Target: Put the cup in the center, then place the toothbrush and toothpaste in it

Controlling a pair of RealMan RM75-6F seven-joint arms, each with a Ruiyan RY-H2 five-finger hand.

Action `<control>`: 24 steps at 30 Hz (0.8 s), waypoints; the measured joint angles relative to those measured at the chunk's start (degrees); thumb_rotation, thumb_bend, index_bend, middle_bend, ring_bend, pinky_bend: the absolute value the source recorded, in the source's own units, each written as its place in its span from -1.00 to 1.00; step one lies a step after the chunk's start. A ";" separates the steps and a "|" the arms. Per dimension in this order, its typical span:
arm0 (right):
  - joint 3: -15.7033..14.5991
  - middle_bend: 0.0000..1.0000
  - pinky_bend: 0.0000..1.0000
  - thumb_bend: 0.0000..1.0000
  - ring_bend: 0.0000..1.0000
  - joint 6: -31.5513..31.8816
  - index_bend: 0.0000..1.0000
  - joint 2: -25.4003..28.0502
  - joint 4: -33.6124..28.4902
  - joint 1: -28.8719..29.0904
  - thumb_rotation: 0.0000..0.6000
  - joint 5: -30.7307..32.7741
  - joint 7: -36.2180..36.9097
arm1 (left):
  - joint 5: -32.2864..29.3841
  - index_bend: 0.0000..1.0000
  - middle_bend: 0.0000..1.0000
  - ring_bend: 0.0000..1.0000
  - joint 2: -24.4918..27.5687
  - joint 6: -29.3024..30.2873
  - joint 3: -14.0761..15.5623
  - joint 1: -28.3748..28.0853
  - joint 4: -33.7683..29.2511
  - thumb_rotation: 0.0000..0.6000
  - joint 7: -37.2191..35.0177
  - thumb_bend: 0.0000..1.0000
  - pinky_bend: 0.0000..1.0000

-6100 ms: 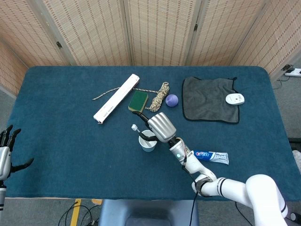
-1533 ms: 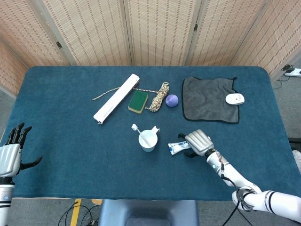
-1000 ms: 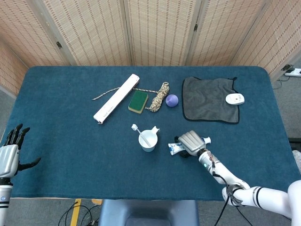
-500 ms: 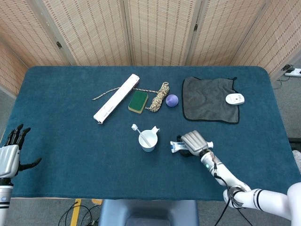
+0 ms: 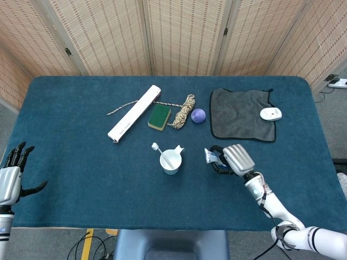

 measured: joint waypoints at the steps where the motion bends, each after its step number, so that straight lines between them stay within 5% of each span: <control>1: 0.07 0.90 1.00 0.11 1.00 1.06 0.51 0.32 -0.14 -0.39 1.00 -0.83 1.53 | 0.10 -0.77 -0.91 -0.89 0.08 0.08 -0.01 0.00 -0.14 1.00 0.04 -0.57 -0.26; 13: 4.68 0.95 1.00 0.12 1.00 10.66 0.57 1.79 -4.96 -1.88 1.00 -6.47 11.32 | 0.00 -0.77 -0.91 -0.89 0.94 0.55 -0.62 0.00 -0.70 1.00 -0.38 -0.57 -0.26; 24: 10.57 0.95 1.00 0.12 1.00 4.83 0.57 0.91 -11.67 5.17 1.00 -3.96 8.69 | 0.33 -0.77 -0.91 -0.89 1.22 0.55 -0.39 0.06 -0.82 1.00 -0.40 -0.57 -0.26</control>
